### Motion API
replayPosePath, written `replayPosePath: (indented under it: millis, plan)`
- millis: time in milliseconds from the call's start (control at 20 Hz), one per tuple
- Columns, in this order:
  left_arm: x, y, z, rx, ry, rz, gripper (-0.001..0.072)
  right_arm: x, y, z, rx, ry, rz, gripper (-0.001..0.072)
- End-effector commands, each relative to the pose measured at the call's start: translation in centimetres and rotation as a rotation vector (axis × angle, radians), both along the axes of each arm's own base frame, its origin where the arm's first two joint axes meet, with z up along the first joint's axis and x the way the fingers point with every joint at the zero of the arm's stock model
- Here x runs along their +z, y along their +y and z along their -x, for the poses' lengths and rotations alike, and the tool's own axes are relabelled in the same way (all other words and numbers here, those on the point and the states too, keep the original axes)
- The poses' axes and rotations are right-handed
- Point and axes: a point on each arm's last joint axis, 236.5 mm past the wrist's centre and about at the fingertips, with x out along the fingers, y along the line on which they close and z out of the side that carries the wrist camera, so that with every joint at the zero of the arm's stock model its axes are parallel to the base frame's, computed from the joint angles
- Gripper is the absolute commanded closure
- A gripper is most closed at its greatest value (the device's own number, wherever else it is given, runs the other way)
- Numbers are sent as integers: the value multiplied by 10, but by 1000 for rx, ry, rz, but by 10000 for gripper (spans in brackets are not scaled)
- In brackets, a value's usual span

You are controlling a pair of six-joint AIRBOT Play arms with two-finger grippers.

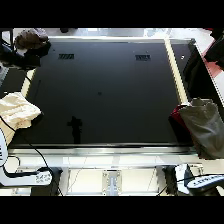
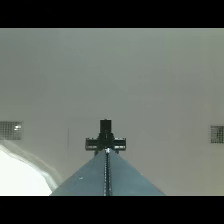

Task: Fold the shirts.

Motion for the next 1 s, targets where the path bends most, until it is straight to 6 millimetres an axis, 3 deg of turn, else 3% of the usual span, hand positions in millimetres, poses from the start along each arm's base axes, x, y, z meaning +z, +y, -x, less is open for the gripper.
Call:
replayPosePath:
  millis: [0, 150, 250, 400, 650, 950]
  plan:
    - [0, 0, 0, 25, 0, 18, 696, 104, 85, -83, 370, -411, 118, 376]
    - [-1, 0, 1, 32, 4, 23, 696, 86, 158, -111, 665, -346, 174, 376]
    - [-2, -1, 4, 71, 17, 51, 696, 61, 192, -119, 804, -254, 198, 376]
    - [-6, -1, 9, 140, 42, 99, 696, 39, 226, -124, 926, -182, 186, 376]
    - [-6, -9, 8, 215, 42, 188, 696, 35, 252, -124, 1003, -176, 170, 376]
    - [-6, -9, 8, 216, 42, 188, 696, 34, 252, -123, 1006, -174, 170, 376]
